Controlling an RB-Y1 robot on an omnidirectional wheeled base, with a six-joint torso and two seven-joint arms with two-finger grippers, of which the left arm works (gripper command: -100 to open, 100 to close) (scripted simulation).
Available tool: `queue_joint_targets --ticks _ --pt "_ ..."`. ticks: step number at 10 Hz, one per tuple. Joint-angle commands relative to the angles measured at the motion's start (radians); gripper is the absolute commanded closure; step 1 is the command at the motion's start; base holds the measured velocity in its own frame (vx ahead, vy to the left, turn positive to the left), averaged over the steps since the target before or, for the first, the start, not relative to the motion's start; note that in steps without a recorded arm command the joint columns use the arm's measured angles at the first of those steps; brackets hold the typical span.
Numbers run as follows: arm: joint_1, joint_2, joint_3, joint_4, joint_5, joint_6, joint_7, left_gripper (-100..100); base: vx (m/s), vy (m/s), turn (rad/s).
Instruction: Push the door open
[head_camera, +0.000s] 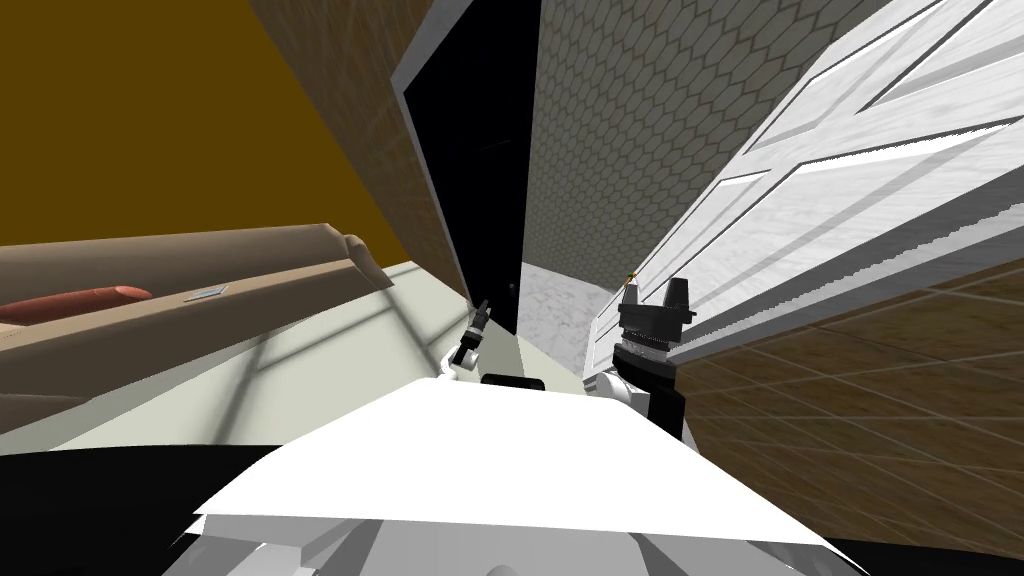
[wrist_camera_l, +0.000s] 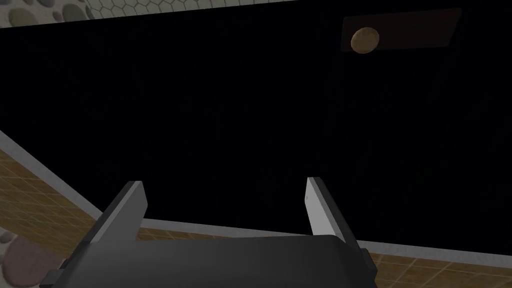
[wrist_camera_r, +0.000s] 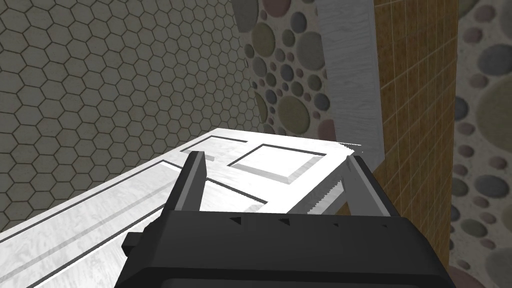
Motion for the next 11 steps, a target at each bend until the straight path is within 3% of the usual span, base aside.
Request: queue_joint_targets --ticks 1,11 --pt "-0.017 0.002 -0.005 0.043 -0.001 -0.008 0.012 -100 0.097 0.043 -0.120" --pt "-0.109 0.003 -0.021 0.269 -0.006 -0.058 0.057 -100 0.064 0.042 -0.087"
